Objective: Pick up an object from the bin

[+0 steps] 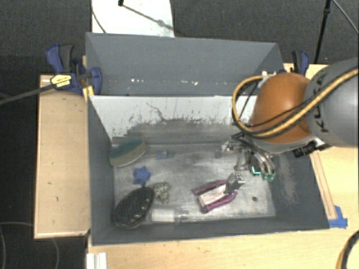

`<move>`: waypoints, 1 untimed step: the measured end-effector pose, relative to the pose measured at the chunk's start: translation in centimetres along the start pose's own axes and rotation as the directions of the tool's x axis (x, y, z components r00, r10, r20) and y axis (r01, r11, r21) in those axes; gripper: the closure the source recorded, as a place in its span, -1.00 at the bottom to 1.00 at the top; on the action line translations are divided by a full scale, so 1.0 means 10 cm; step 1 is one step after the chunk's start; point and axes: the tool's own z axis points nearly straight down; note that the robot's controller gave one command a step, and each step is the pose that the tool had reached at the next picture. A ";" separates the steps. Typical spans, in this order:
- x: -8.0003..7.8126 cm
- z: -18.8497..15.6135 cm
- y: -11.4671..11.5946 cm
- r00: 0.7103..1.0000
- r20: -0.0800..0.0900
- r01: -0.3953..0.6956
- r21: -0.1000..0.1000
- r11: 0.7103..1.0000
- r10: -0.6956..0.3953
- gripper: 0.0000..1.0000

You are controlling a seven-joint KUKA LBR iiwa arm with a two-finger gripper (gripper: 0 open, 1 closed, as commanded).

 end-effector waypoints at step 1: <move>0.42 0.69 -0.10 0.979 0.013 0.202 0.002 0.979 -0.202 -1.00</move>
Offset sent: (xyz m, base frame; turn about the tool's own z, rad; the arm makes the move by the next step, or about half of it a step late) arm -0.0441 -0.0094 -0.0701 -0.2051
